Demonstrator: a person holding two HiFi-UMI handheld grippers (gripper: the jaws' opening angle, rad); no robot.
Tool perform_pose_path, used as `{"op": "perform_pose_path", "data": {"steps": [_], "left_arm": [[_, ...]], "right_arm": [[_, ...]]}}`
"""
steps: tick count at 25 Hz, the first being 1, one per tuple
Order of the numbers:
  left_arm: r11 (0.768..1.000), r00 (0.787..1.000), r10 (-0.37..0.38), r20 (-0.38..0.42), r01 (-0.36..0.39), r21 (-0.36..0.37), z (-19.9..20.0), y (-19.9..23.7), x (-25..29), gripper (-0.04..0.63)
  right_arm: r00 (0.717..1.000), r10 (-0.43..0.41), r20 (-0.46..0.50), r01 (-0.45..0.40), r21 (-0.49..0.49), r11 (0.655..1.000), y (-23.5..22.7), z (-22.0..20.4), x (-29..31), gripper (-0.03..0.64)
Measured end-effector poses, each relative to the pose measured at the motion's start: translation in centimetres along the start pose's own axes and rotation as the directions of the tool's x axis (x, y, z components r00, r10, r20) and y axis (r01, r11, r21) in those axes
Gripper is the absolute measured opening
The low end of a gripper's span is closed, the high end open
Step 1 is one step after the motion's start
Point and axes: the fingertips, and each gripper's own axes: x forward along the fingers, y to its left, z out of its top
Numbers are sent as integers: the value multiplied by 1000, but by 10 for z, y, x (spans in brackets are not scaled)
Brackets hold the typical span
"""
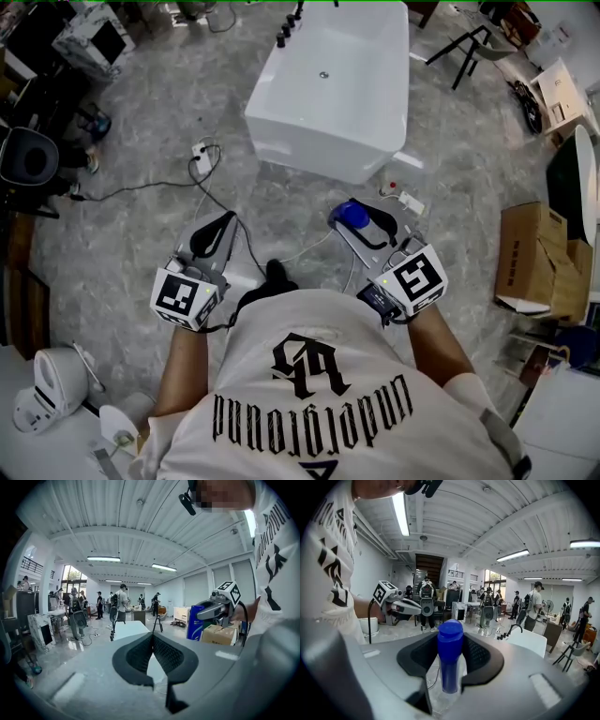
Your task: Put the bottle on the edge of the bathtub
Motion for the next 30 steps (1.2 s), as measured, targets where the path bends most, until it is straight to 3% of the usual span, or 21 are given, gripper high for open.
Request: {"op": "perform_pose_path", "data": {"steps": [9,22,30], "left_arm": [[998,1000,-28,2,28,49,25,76,16,6],[999,999,35,-34,-35,6,10,137,45,6],[998,997,57,-61,-58,-20,20,186,120,6]], "right_arm": [[999,-50,-4,50,-14,999,-29,39,68,152],[1000,19,14,-19,11,1000,-84,46,151,152],[996,83,13,-82,-22,996,-151,56,210,153]]}}
